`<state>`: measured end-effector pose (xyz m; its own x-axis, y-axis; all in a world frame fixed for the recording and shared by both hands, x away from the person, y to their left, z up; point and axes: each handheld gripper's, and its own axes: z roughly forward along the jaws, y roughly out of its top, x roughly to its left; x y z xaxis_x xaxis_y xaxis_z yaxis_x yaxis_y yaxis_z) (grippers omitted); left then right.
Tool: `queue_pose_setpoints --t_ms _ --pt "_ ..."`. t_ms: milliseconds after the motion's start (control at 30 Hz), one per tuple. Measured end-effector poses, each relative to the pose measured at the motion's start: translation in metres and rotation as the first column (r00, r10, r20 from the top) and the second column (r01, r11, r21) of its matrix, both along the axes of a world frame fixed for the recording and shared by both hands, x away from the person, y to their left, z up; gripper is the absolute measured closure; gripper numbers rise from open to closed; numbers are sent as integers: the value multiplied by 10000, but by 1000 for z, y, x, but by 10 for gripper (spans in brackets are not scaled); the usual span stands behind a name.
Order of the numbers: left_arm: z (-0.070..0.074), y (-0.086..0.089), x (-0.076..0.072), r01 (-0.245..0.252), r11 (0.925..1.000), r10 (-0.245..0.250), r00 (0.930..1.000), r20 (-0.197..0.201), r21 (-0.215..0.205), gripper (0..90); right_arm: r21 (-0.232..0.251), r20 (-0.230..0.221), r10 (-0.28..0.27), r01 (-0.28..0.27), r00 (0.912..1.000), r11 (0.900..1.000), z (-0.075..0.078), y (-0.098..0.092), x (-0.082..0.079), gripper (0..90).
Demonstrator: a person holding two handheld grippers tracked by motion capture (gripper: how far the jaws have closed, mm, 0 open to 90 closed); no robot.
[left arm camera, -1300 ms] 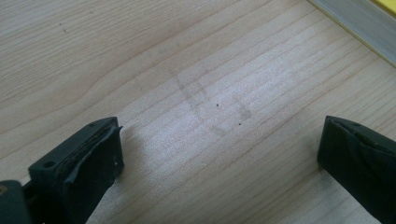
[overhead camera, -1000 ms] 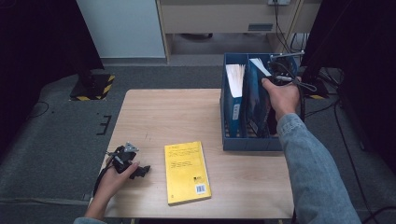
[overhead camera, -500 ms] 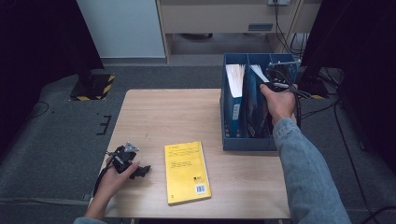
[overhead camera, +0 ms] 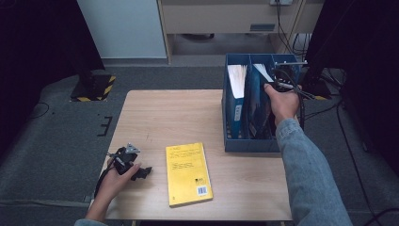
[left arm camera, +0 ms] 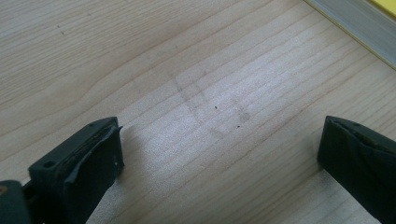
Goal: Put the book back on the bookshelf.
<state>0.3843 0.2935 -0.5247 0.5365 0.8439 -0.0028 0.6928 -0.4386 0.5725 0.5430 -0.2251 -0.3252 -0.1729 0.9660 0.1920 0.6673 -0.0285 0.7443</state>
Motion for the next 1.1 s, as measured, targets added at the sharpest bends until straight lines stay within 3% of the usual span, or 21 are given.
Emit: queue_pose_setpoints --t_ms 233,700,1100 --pt "0 0 0 8 10000 -8 10000 5 -7 0 -94 -50 99 -99 9999 9999 -5 2 1 725" --pt "0 -1 1 -47 10000 47 10000 20 -19 0 -85 -642 280 -286 9975 9996 -6 -5 -7 706" --pt "0 -1 1 -45 10000 45 10000 15 -12 0 -93 -651 467 -474 9968 9988 -6 -9 -15 700"
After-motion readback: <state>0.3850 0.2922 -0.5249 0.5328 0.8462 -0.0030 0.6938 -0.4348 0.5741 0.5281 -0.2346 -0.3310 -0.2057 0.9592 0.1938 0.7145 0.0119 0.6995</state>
